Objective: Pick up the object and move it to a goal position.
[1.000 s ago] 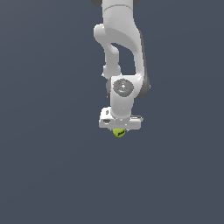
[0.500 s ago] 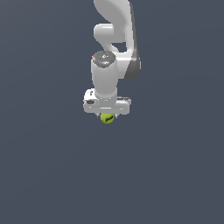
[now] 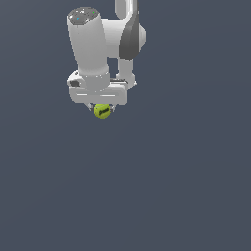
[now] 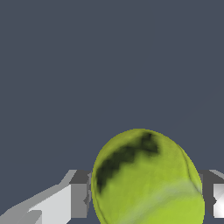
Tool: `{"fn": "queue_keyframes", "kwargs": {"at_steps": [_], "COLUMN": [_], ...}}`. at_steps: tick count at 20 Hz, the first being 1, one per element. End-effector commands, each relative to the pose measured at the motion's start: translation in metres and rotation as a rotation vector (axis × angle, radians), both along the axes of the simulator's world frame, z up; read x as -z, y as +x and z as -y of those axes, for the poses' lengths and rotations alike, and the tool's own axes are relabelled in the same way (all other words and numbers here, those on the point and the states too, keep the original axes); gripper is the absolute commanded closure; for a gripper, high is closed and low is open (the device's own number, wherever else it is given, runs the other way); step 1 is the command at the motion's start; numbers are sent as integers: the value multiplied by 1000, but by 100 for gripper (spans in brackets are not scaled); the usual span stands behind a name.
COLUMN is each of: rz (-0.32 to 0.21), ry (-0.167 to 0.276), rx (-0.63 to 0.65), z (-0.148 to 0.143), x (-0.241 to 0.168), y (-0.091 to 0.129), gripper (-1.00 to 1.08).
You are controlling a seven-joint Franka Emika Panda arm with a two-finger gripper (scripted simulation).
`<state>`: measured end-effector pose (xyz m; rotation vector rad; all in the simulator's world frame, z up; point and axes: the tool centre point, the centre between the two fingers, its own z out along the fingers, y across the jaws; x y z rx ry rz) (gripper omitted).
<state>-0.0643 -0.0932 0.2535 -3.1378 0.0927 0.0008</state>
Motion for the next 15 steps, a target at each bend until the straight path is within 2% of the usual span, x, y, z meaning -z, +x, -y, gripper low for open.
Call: {"fn": "queue_keyframes", "kwargs": {"at_steps": [1,8,15], "rz": [1,1,0], "ry": [0,-1,-2], "rx": [-1,-1,-1], "z": [15,46,56], "x": [-21,-62,-76], "y": [-8,-21,-24], "gripper": [108,108,108]}}
